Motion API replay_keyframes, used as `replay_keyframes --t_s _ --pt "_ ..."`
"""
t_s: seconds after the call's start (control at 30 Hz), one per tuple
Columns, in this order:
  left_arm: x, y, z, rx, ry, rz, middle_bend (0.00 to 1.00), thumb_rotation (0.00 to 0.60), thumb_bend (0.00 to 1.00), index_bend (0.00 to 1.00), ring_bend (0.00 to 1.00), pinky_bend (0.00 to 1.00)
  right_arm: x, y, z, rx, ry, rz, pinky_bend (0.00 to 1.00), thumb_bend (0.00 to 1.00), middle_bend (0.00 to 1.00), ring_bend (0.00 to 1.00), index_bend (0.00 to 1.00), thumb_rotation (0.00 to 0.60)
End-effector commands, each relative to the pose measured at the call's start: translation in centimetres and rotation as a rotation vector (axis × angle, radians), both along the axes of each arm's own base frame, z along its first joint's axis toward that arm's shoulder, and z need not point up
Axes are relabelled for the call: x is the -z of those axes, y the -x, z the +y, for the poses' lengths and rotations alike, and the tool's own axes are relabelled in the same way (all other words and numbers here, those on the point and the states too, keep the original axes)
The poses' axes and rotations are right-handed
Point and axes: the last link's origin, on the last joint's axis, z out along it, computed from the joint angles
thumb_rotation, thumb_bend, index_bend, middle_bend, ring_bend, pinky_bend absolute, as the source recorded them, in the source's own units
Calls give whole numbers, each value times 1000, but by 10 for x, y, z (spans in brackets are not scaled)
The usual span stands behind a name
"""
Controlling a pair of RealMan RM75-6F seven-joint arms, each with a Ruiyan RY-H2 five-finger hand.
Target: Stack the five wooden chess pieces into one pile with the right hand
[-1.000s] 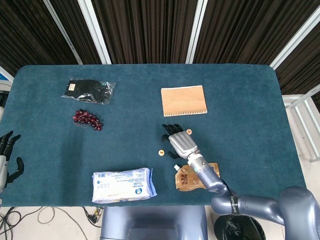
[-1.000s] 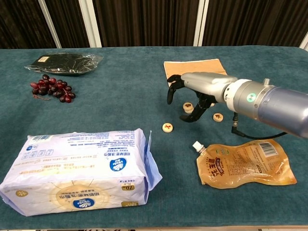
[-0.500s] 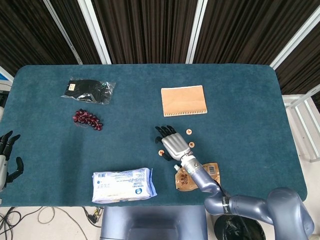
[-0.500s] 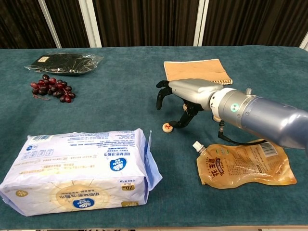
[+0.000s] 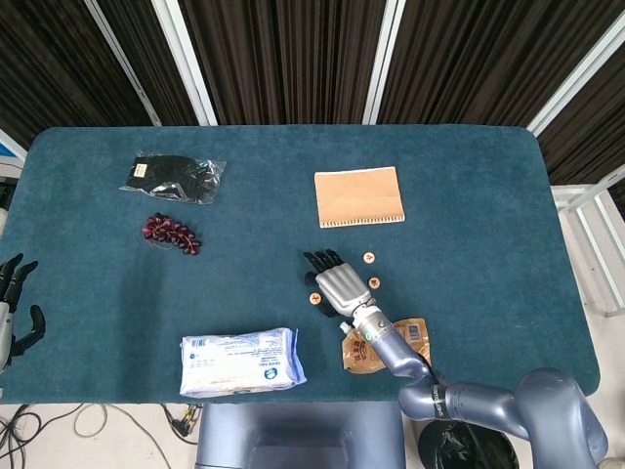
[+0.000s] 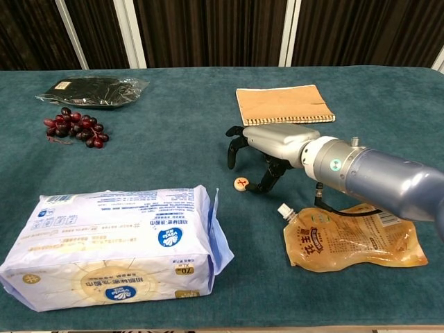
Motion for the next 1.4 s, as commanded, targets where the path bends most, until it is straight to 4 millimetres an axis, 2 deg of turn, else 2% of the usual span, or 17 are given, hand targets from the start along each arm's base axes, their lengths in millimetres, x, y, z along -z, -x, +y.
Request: replay_keyframes --t_s 0.03,1.4 --pt "0 0 0 0 -1 0 1 600 624 137 0 0 1 1 0 5 0 -6 0 405 0 0 399 600" --pt "0 0 0 -2 -2 2 1 600 624 137 0 0 7 6 1 34 -23 -6 0 405 0 0 462 600"
